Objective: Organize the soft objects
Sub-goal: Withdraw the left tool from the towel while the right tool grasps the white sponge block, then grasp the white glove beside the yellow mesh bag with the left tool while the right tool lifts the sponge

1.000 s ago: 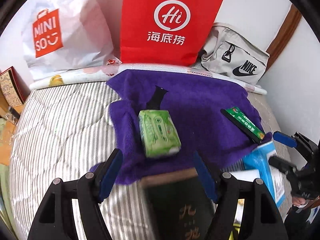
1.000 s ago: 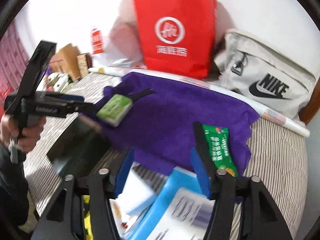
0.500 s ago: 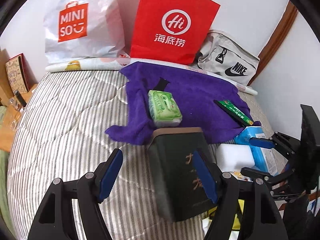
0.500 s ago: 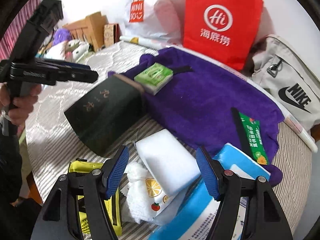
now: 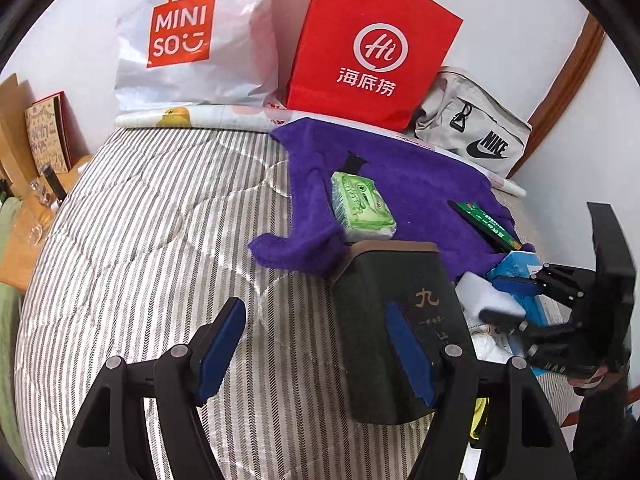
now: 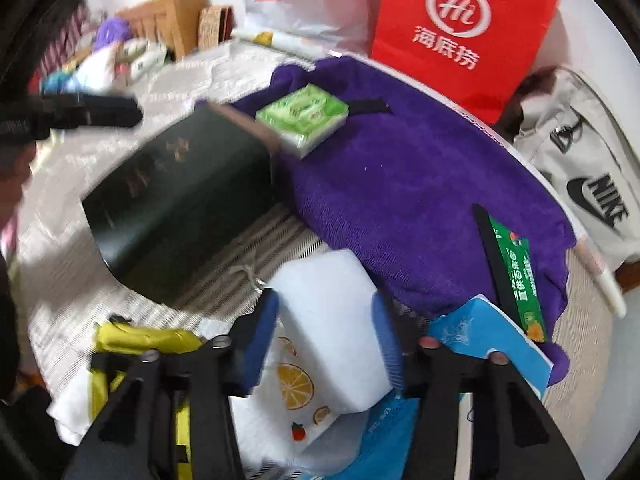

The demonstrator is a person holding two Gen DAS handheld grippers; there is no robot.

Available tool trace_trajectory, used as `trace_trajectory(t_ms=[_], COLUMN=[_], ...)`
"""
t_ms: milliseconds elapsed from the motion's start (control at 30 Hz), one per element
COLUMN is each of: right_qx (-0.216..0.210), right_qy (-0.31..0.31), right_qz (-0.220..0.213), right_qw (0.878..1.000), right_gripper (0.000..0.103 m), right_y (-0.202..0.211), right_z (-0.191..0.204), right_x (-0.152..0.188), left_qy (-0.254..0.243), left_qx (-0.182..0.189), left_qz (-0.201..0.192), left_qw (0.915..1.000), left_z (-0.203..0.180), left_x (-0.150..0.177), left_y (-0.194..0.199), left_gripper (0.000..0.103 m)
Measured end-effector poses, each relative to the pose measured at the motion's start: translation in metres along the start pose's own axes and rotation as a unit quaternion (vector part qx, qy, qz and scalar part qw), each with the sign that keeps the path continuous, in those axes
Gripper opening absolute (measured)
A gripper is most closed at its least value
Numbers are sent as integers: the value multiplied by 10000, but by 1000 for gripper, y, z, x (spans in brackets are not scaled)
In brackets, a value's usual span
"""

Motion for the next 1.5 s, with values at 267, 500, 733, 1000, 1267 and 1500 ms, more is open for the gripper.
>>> trace_trajectory(t_ms=[267, 500, 733, 1000, 1267, 1500], right_qx=[-179, -137, -137, -122, 4, 139], right_qy=[-354, -482, -715, -967, -1094, -1220], right_qz=[-335, -737, -1078, -1388, -1325, -1218], right_qw=[9987, 9960, 9915, 9855, 9851, 9849], right_gripper=[29, 27, 27, 27, 27, 28], right_y=[23, 57, 94, 129, 145, 144], right_z=[3, 6, 12, 20, 29, 27], right_x=[-4, -8, 6, 32, 83, 125], left_qy=[5, -23, -189, -450, -641, -843], left_qx=[25, 69, 133, 358, 805, 672], left_qz=[-3, -26, 4, 188, 551, 741], left_qw=[10000, 10000, 9997, 9982, 9932, 9914], left_z=[-5, -14, -33, -69, -110, -128], left_x=[12, 25, 46, 83, 132, 159], left_y=[11, 26, 38, 43, 37, 23], left_gripper=[71, 71, 71, 71, 71, 71])
Point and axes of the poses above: each gripper's, at about its wrist camera, not at the fingertips, and y roughly against the way its jaws point, z to its left, x to its underside, the point moved 10 cm from there along -y, roughly the way its jaws point, and after that the axes turned 3 degrees about y, right-handed, at the moved point
